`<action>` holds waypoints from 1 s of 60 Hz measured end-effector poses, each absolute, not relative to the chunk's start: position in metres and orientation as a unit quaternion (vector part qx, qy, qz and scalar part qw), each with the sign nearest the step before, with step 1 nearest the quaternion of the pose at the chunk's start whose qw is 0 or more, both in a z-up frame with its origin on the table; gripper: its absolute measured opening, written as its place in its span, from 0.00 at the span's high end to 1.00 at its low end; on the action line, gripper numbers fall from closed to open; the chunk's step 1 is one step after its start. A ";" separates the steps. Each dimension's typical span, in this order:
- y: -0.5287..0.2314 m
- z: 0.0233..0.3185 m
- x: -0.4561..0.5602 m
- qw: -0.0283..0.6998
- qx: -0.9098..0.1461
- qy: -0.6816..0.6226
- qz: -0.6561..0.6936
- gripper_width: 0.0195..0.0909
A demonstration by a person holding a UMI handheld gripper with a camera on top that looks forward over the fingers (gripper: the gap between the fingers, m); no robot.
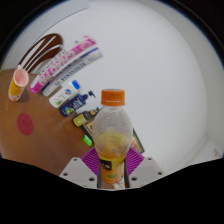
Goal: Pour water
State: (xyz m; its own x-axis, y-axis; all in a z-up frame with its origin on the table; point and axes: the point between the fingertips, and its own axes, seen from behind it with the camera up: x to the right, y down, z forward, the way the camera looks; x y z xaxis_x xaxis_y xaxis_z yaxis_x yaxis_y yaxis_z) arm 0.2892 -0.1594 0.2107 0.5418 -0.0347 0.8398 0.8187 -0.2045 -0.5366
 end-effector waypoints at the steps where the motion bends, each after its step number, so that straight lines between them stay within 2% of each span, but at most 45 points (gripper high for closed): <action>1: -0.155 0.213 0.275 0.557 -0.667 -0.304 -0.391 0.85; 7: -0.134 0.210 0.191 0.535 -0.616 -0.384 -0.432 0.85; 15: -0.110 0.179 0.108 0.473 -0.541 -0.485 -0.499 0.85; 24: -0.093 0.148 0.061 0.381 -0.432 -0.577 -0.579 0.85; 28: -0.089 0.137 0.052 0.358 -0.417 -0.594 -0.587 0.85; 36: -0.086 0.126 0.052 0.348 -0.438 -0.595 -0.578 0.85; 43: -0.088 0.128 0.055 0.388 -0.501 -0.565 -0.529 0.85; 52: -0.097 0.142 0.066 0.478 -0.648 -0.447 -0.388 0.85; 60: -0.109 0.135 0.071 0.534 -0.767 -0.294 -0.198 0.85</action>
State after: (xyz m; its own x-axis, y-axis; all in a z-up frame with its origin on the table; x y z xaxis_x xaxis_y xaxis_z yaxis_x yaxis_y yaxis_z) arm 0.0707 -0.1091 0.1347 0.7485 0.2394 0.6184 0.6630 -0.2566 -0.7032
